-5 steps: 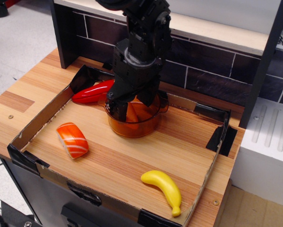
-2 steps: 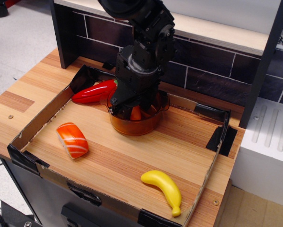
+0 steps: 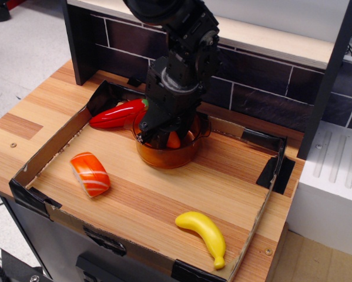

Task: Take carrot out of pot

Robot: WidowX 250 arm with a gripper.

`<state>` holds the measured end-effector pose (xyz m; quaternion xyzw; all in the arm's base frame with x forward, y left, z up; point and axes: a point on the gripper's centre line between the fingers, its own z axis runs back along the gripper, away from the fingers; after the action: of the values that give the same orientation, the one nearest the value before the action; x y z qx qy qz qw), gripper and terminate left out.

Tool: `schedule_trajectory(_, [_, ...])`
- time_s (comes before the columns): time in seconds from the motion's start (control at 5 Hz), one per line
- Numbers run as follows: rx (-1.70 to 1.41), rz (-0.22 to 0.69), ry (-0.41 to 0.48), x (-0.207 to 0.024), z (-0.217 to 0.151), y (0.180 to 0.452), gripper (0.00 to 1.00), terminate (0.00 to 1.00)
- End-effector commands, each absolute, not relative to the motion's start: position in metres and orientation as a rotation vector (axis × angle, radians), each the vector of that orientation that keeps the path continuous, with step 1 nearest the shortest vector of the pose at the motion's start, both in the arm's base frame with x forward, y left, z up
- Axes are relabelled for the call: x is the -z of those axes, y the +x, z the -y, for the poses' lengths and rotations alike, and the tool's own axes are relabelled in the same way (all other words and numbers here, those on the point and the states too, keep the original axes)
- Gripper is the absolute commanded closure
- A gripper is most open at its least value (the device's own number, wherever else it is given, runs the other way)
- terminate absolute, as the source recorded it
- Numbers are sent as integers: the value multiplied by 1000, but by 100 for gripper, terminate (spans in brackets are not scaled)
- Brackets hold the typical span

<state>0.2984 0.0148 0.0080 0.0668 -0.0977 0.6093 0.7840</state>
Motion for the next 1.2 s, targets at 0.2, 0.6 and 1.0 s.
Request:
schedule_trajectory(0.2, [-1268,353,-19,-89,19,287,100,0])
schedule_trajectory(0.6, [-1054,183,49,-62,78,243,100,0])
schedule_trajectory(1.0, [-1014,157,93,-27,93,234,100,0])
